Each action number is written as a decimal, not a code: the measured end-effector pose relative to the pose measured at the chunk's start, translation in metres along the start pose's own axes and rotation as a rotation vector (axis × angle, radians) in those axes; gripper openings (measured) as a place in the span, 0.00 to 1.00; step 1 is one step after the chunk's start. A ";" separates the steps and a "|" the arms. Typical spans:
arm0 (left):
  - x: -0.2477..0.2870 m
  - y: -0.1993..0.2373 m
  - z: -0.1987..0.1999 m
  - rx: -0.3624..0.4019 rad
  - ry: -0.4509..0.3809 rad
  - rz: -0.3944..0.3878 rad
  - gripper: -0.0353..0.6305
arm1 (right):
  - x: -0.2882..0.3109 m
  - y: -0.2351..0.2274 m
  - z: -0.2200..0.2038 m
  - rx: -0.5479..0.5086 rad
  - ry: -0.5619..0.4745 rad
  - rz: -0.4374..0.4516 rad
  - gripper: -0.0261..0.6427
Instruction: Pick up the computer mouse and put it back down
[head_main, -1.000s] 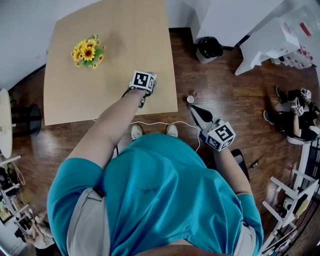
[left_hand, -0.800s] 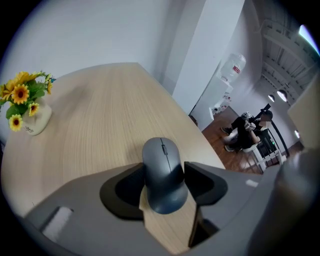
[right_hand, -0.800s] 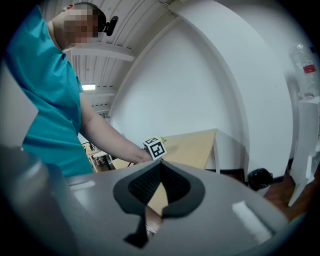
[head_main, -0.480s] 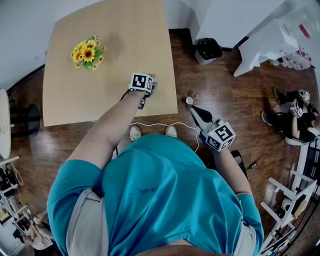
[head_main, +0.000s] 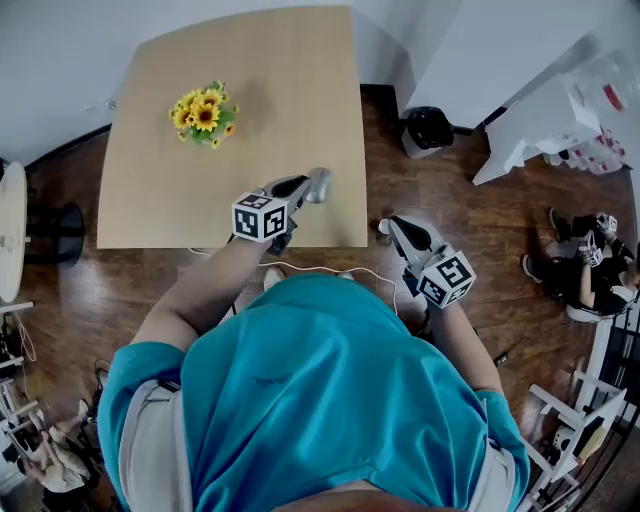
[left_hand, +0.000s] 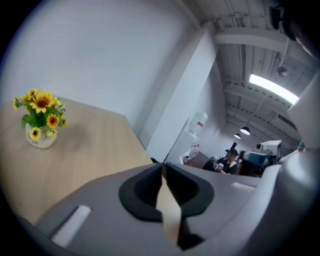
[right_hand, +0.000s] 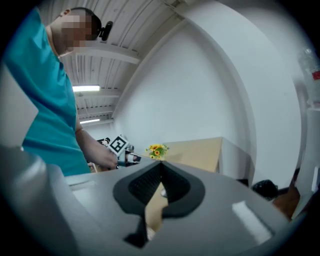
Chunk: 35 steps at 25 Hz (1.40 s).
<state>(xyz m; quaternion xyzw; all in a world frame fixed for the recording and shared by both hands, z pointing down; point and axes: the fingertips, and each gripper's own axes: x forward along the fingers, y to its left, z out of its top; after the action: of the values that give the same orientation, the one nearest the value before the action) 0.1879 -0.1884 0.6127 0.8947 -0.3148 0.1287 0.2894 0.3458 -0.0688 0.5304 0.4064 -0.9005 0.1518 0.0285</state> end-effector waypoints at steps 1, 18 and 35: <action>-0.013 -0.009 0.007 0.010 -0.038 -0.008 0.06 | 0.000 -0.001 0.004 -0.002 -0.010 0.006 0.04; -0.250 0.021 0.046 0.110 -0.358 0.108 0.06 | 0.108 0.093 0.036 -0.088 -0.017 0.213 0.04; -0.413 0.182 0.055 0.136 -0.306 0.026 0.06 | 0.284 0.245 0.033 0.001 -0.035 0.122 0.04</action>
<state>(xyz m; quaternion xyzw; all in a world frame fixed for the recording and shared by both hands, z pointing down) -0.2427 -0.1350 0.4781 0.9172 -0.3575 0.0158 0.1752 -0.0230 -0.1314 0.4876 0.3535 -0.9239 0.1464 0.0034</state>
